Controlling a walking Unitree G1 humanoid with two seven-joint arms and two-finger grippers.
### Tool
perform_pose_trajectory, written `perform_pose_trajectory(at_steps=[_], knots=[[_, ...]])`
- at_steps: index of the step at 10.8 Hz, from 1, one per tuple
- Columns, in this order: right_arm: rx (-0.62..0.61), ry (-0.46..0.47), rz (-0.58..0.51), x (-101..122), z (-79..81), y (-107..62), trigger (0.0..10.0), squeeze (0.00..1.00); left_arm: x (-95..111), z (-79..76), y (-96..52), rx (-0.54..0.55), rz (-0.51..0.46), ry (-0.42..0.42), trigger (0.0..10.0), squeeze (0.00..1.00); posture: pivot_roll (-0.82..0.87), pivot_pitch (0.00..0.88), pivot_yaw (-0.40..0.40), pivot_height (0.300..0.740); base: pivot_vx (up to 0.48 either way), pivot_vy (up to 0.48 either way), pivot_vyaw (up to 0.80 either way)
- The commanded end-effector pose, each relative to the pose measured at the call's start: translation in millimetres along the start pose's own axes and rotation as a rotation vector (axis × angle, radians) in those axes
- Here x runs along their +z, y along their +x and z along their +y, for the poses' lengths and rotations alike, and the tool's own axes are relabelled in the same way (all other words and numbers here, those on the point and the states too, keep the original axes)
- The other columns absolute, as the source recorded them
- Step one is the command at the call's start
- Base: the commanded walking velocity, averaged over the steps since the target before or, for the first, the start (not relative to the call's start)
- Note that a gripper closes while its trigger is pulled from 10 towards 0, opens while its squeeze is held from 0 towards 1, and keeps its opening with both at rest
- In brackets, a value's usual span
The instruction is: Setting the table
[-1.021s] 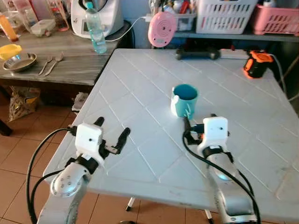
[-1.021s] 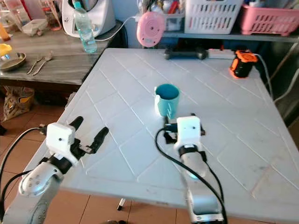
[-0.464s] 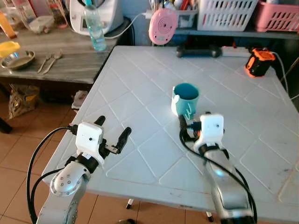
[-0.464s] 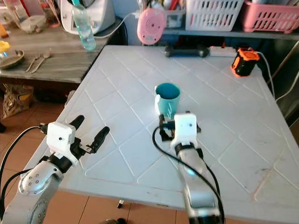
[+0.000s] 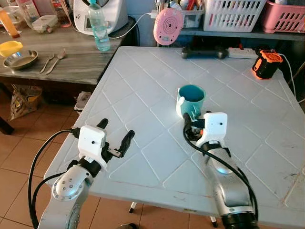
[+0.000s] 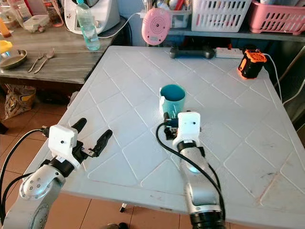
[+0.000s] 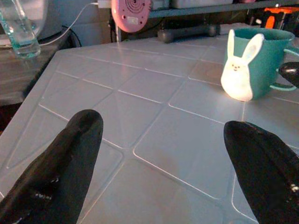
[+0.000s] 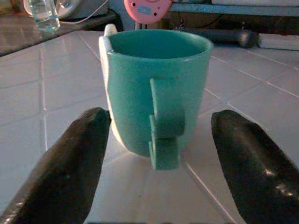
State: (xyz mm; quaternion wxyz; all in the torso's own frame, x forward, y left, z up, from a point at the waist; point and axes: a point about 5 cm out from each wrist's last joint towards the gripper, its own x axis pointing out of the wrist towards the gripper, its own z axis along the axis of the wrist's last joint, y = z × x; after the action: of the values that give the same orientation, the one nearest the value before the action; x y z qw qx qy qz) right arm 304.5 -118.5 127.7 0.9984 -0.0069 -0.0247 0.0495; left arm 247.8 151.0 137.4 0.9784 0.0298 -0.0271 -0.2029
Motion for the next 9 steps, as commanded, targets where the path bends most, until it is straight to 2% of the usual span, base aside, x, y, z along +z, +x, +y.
perform_pose_trajectory(at_steps=[1,2,9], knots=[[0.011,0.006,-0.007,0.8,2.6,2.4,10.0,0.0,-0.7,1.7,0.1,-0.001,0.005,0.014,10.0,0.0,0.08,0.099,0.06,0.74,0.0,0.0,0.0],[0.018,0.013,-0.012,1.5,3.6,3.3,0.0,0.0,-1.1,1.5,0.4,-0.003,0.003,0.014,10.0,0.0,0.08,0.093,0.06,0.74,0.0,0.0,0.0],[0.02,0.019,-0.03,4.1,2.2,11.5,0.0,0.0,-0.4,-1.7,0.7,-0.005,0.0,0.009,10.0,0.0,0.08,0.096,0.058,0.74,0.0,0.0,0.0]])
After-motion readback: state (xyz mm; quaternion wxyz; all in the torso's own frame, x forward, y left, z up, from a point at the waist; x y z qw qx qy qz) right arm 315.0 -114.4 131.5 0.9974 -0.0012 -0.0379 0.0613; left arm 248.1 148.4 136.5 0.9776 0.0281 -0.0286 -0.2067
